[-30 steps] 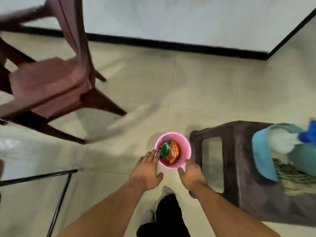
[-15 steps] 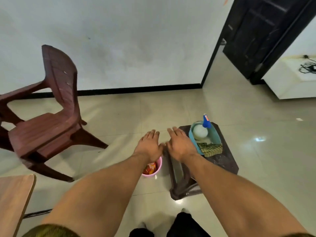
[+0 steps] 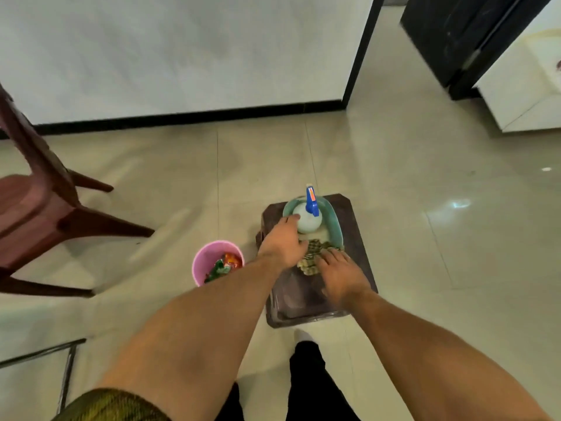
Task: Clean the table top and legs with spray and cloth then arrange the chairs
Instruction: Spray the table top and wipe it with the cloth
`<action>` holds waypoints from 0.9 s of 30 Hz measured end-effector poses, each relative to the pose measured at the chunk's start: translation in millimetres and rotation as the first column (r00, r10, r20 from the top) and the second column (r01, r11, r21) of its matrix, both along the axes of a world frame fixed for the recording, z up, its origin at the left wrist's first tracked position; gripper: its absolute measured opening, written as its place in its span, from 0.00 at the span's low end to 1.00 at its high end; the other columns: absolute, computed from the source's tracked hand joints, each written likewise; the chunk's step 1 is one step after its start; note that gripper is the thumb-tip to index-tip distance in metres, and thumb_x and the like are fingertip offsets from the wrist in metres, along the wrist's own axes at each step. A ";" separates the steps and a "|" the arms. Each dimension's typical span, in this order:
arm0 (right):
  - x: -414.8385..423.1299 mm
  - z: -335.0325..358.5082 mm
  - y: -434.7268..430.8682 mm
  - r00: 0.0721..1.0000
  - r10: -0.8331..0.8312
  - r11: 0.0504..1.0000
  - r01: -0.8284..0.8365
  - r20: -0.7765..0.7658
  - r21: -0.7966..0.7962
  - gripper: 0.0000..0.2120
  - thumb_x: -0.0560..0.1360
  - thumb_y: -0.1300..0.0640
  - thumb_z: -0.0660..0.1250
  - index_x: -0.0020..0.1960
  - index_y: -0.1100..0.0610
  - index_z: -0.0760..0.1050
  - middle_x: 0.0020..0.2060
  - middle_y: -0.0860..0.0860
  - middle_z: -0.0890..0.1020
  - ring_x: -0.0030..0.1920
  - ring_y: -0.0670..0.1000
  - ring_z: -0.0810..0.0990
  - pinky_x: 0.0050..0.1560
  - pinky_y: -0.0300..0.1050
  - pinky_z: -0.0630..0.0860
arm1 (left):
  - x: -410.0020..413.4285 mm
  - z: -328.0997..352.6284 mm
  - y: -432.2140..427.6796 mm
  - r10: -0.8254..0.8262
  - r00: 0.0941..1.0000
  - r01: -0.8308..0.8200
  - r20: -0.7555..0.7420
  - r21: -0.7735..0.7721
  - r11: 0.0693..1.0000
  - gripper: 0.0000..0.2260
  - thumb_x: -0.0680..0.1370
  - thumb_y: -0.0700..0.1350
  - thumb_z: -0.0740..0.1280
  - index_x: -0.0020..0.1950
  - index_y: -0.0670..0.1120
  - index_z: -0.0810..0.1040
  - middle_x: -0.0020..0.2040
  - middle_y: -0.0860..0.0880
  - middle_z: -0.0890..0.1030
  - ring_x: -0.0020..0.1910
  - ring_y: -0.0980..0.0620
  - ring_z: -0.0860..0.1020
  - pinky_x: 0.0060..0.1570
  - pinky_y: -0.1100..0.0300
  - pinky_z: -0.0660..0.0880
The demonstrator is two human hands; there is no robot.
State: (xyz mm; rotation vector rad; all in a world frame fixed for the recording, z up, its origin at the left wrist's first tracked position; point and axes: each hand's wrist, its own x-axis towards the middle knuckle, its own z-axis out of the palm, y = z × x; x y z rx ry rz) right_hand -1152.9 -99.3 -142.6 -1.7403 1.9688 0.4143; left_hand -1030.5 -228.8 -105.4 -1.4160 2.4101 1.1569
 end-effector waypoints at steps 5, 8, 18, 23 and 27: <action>-22.3 -40.4 -11.9 0.986 0.157 0.988 -0.156 -0.061 0.015 0.30 0.79 0.59 0.58 0.80 0.57 0.56 0.77 0.55 0.63 0.79 0.56 0.56 0.79 0.57 0.43 | -33.6 -39.3 -12.8 0.165 0.986 -0.165 0.004 -0.011 0.986 0.31 0.75 0.48 0.73 0.76 0.45 0.67 0.71 0.44 0.74 0.68 0.44 0.74 0.69 0.50 0.72; -28.8 -54.3 -20.3 0.981 0.192 0.981 -0.193 -0.019 -0.036 0.26 0.80 0.59 0.57 0.78 0.55 0.61 0.74 0.55 0.69 0.77 0.56 0.61 0.79 0.55 0.42 | -44.1 -52.4 -17.8 0.223 0.975 -0.223 0.012 0.003 0.975 0.30 0.75 0.47 0.74 0.74 0.46 0.69 0.69 0.46 0.76 0.67 0.46 0.75 0.67 0.50 0.74; -69.2 -60.9 -37.7 0.928 0.150 0.989 -0.138 0.341 -0.058 0.22 0.81 0.58 0.60 0.74 0.50 0.69 0.71 0.51 0.74 0.70 0.54 0.71 0.74 0.49 0.64 | -79.7 -84.8 -34.8 0.297 0.954 -0.298 -0.050 -0.009 0.955 0.23 0.77 0.50 0.73 0.70 0.49 0.74 0.65 0.50 0.80 0.64 0.48 0.77 0.63 0.51 0.75; -73.7 -50.6 -46.6 0.878 -0.043 0.970 0.152 0.476 -0.192 0.18 0.80 0.59 0.61 0.68 0.52 0.73 0.62 0.51 0.81 0.59 0.54 0.80 0.62 0.52 0.77 | -86.2 -85.3 -47.7 0.334 0.936 -0.336 -0.109 0.000 0.942 0.15 0.77 0.48 0.72 0.64 0.49 0.79 0.58 0.49 0.84 0.56 0.47 0.80 0.56 0.53 0.77; -73.0 -40.4 -51.9 0.675 -0.291 0.866 0.488 0.678 -0.113 0.14 0.79 0.64 0.61 0.62 0.56 0.77 0.53 0.52 0.83 0.52 0.51 0.81 0.54 0.44 0.78 | -81.6 -81.1 -48.7 0.406 0.900 -0.403 -0.160 0.053 0.914 0.15 0.75 0.48 0.74 0.61 0.49 0.81 0.55 0.48 0.85 0.54 0.48 0.81 0.57 0.53 0.78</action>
